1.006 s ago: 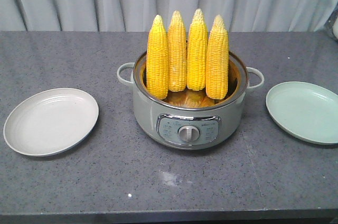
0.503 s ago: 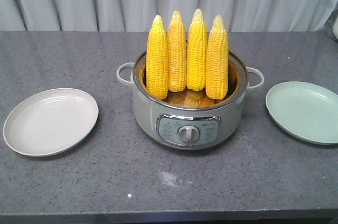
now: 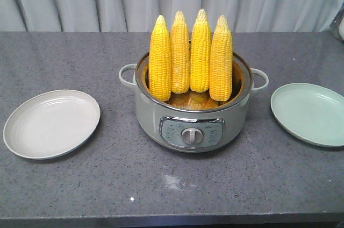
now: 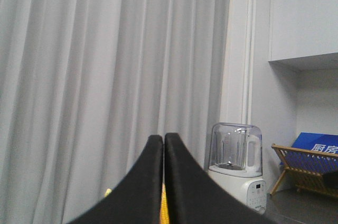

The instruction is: Distribute corn equally

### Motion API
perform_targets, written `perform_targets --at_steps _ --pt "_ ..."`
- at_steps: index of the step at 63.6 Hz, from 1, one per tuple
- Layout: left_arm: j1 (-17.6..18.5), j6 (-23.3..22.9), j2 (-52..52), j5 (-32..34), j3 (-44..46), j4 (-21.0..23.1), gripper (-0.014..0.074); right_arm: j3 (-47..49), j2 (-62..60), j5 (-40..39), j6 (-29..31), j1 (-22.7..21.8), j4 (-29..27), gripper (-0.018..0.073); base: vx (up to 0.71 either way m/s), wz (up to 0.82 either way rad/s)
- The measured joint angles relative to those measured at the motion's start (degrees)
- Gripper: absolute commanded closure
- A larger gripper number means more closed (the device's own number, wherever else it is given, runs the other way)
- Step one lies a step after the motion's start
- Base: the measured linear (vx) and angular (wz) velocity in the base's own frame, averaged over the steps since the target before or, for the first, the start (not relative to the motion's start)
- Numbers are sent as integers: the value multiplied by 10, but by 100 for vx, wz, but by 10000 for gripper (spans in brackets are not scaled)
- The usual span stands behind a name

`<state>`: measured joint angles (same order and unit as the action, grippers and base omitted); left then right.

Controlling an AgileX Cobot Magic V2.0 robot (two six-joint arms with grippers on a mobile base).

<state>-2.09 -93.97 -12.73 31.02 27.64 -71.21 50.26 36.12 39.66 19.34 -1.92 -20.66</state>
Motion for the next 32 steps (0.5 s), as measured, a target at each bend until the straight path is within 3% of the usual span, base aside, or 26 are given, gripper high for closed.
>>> perform_targets --at_steps 13,32 --pt "0 -5 0 12 0 -5 599 0 1 0 52 0 -5 452 0 0" --pt "0 -7 0 27 0 -49 531 0 1 -10 141 0 -76 60 0 0"
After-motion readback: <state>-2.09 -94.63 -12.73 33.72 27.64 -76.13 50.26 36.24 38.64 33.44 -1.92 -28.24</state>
